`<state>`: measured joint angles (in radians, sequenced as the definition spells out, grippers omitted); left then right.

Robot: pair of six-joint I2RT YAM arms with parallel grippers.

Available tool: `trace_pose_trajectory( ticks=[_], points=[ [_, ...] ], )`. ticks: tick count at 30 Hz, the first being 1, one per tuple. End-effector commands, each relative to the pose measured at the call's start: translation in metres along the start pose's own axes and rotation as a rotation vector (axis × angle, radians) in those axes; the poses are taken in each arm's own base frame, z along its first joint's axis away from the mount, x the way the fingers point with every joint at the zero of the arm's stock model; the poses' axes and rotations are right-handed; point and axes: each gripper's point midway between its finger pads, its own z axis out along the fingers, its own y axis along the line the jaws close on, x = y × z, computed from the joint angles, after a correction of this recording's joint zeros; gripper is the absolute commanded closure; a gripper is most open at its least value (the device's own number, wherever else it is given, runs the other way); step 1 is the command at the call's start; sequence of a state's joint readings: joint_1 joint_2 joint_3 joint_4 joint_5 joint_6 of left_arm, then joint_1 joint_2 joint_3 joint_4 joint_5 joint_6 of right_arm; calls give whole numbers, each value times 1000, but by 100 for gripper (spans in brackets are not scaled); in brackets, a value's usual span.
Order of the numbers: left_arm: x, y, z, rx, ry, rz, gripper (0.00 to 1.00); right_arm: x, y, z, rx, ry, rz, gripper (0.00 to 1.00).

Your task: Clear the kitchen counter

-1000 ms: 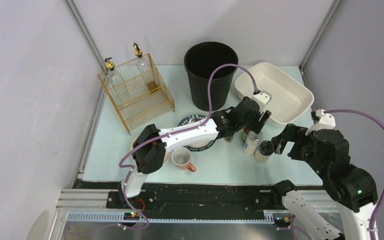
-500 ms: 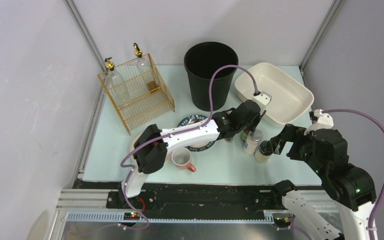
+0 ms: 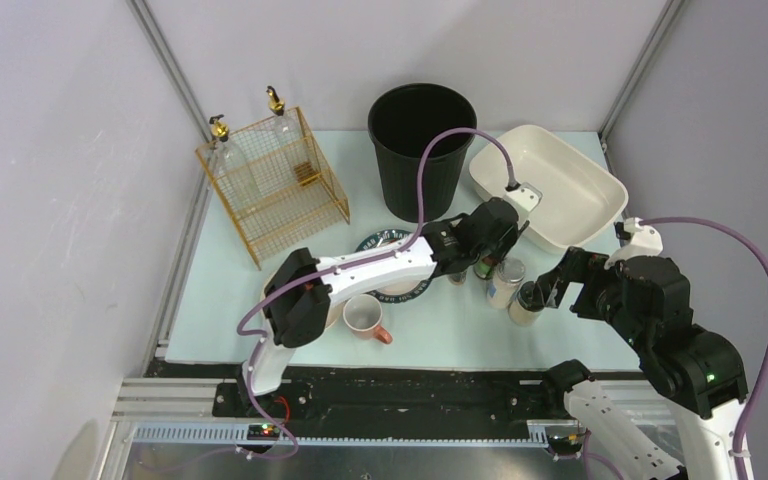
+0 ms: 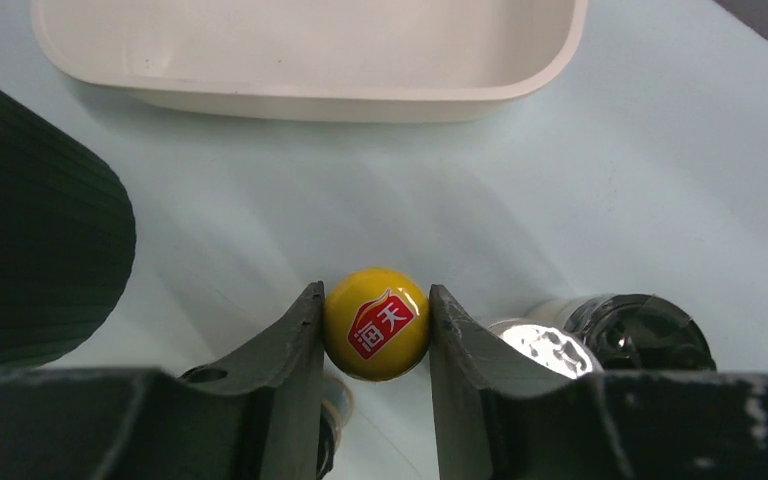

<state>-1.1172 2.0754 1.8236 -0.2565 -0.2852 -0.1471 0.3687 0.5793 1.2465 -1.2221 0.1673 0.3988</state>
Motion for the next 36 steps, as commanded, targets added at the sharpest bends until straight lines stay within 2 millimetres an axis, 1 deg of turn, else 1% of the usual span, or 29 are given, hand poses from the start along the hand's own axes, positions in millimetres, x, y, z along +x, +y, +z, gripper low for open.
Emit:
trace_pose_trajectory(
  ticks=[1,2,3,4,5,7,8,9,12,15,16,17,18,19,21,22,23,24,25,26,29,32,33,34,35,36],
  points=[
    [-95,23,-57,-7,-217,-54,100,-8,4,3,-14,-23,-7,1],
    [-103,25,-65,-2,-236,-65,100,-7,4,4,-13,-22,-7,1],
    [-105,26,-68,7,-241,-77,100,-6,3,4,-10,-21,-9,1],
    [-114,28,-78,17,-261,-88,100,-6,3,5,-9,-20,-10,1],
    [-117,29,-81,33,-265,-103,100,-5,3,5,-7,-18,-10,1],
    [-133,33,-98,62,-301,-130,100,-3,2,7,-6,-15,-11,1],
    [-136,33,-102,79,-309,-136,100,-3,2,7,-7,-15,-11,1],
    [-143,38,-109,81,-325,-151,100,-3,3,7,-9,-14,-11,1],
    [-155,42,-125,108,-354,-164,100,-3,3,8,-12,-16,-9,1],
    [-168,53,-145,111,-393,-169,100,-3,4,8,-15,-15,-11,1],
    [-170,59,-149,104,-400,-171,100,-3,4,8,-15,-16,-11,1],
    [-174,62,-157,102,-414,-171,100,-3,4,9,-16,-15,-12,1],
    [-176,69,-161,91,-422,-174,100,-3,4,9,-19,-14,-11,1],
    [-180,74,-171,85,-438,-176,100,-2,5,9,-19,-13,-11,1],
    [-184,90,-184,54,-458,-183,100,-2,5,10,-23,-13,-9,1],
    [-181,101,-186,26,-457,-188,100,-2,6,11,-27,-14,-9,1],
    [-185,108,-197,13,-475,-192,100,-1,6,12,-29,-11,-8,1],
    [-182,120,-199,-18,-472,-197,100,-1,7,12,-33,-10,-7,1],
    [-183,128,-209,-45,-485,-204,100,-1,8,12,-35,-8,-6,1],
    [-181,140,-216,-72,-492,-210,100,0,8,13,-38,-7,-6,1],
    [-173,167,-227,-158,-495,-238,100,1,10,15,-47,-4,-7,1],
    [-161,203,-243,-277,-500,-261,100,1,12,15,-59,-3,-6,1],
    [-158,219,-248,-328,-502,-271,100,1,13,16,-61,-3,-6,1],
    [-155,227,-254,-355,-505,-273,100,1,13,16,-63,-2,-6,1],
    [-152,241,-259,-403,-508,-281,100,0,13,16,-65,-5,-6,1],
    [-149,248,-264,-428,-508,-279,100,1,14,16,-67,-3,-6,1]
  ],
)
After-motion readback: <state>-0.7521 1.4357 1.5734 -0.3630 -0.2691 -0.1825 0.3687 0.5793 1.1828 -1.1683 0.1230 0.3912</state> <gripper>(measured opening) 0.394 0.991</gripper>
